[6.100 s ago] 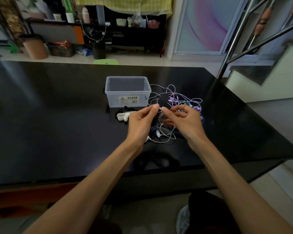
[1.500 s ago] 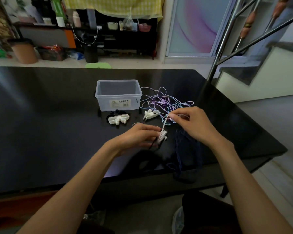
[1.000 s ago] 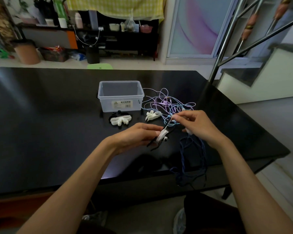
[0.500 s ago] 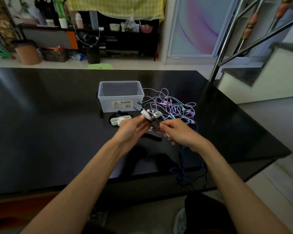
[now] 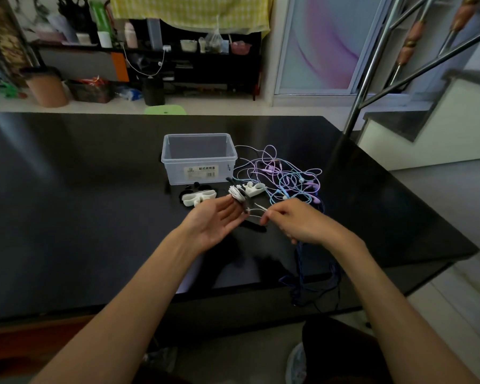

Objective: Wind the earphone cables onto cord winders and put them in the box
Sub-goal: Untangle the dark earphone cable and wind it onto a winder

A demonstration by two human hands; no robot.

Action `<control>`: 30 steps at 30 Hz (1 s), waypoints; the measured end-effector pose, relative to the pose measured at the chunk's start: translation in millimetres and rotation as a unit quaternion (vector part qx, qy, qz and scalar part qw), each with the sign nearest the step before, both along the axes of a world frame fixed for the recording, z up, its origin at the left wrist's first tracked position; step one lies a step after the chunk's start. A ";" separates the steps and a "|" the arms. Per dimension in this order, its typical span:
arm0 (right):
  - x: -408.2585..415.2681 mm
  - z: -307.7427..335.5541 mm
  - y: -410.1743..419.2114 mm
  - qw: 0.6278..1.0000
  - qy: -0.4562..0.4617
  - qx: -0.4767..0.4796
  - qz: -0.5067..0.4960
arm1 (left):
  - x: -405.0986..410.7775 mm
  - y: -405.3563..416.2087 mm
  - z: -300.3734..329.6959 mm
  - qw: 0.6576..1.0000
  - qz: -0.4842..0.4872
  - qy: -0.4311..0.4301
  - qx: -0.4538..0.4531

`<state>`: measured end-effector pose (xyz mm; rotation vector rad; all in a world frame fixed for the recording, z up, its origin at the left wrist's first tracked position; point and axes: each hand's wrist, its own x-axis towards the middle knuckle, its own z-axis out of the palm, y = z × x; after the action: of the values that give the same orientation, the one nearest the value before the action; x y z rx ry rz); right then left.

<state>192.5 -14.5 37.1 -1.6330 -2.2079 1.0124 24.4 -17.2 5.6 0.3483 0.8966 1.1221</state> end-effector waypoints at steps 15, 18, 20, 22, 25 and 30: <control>-12.8 -2.6 -18.4 0.963 -0.202 0.159 0.076 | 17.2 -1.8 -16.3 0.958 0.012 0.260 0.122; -9.4 0.1 -19.2 0.960 -0.153 0.230 0.042 | 17.0 -0.2 -16.3 0.928 -0.009 0.342 0.146; -7.7 2.7 -18.6 0.957 -0.096 0.271 0.033 | 16.0 -0.9 -13.7 0.919 -0.030 0.364 0.152; -4.1 8.0 -16.9 0.960 -0.037 0.276 0.031 | 14.8 -3.5 -9.4 0.908 -0.069 0.385 0.153; 7.6 17.1 -14.7 0.975 0.043 0.219 0.021 | 12.7 -11.3 -1.3 0.909 -0.143 0.367 0.138; 28.9 25.8 -12.2 0.987 0.124 0.080 0.061 | 4.3 -18.9 12.0 0.893 -0.299 0.313 0.125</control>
<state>221.3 -26.7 62.9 -1.2456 -2.1784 0.9787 28.6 -36.2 17.6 1.1652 1.0945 0.5341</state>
